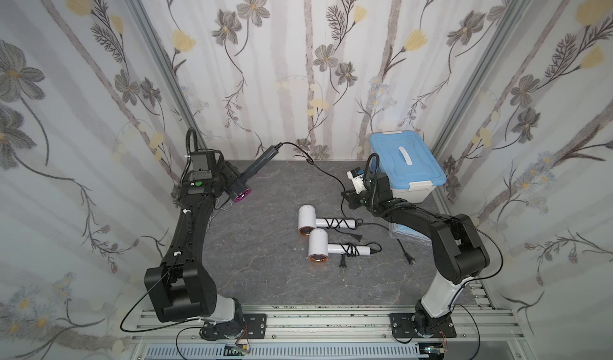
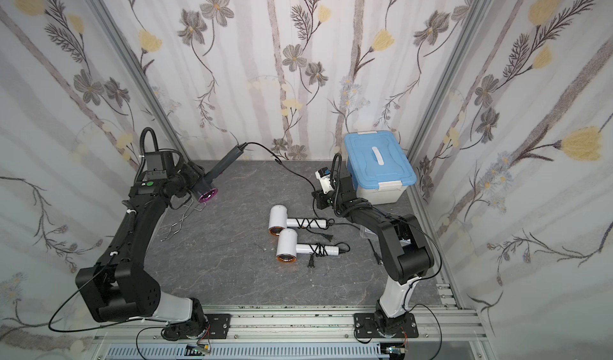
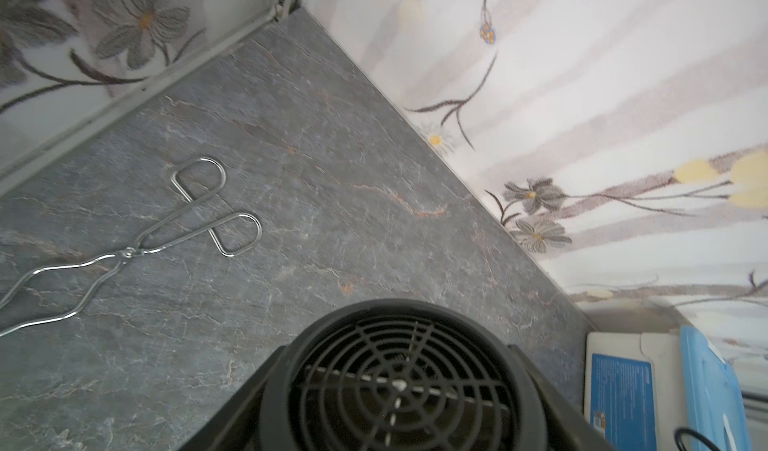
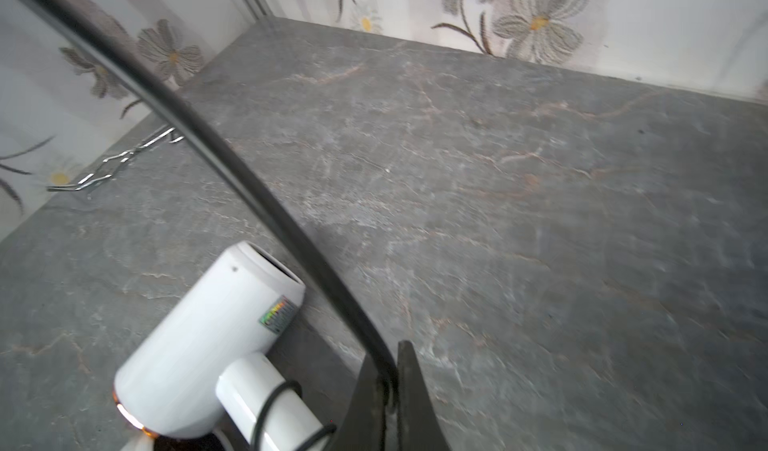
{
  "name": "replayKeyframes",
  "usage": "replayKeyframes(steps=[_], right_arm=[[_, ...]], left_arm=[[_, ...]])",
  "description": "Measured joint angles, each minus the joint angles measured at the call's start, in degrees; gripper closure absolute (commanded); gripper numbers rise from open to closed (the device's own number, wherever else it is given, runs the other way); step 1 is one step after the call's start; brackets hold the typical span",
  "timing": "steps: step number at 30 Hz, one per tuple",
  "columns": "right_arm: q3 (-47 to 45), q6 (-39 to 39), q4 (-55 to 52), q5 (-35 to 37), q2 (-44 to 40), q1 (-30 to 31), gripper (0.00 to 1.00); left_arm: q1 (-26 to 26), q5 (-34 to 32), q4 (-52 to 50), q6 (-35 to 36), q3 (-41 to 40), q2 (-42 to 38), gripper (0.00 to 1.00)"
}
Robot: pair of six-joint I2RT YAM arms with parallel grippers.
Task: Wrap the cord around the hair dryer
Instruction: Wrap the power cord around the hair dryer.
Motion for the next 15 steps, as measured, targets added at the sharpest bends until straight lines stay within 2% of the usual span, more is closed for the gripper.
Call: replayKeyframes(steps=[3,7,15], right_arm=[[-1.8,-1.7,-2.5,2.1,-2.8,0.1,1.00],[-0.9,-4.2,-8.5,7.7,-5.6,3.5,1.00],[5.9,-13.9,-21.7,20.2,-9.4,15.5,1.00]], left_arm=[[1.6,-2.8,0.2,-0.3,0.8,3.2,1.00],[0.9,-6.1,0.6,-0.7,3.6,9.0,1.00],[-8.0,-11.8,-1.4,3.1,13.6,20.0,1.00]])
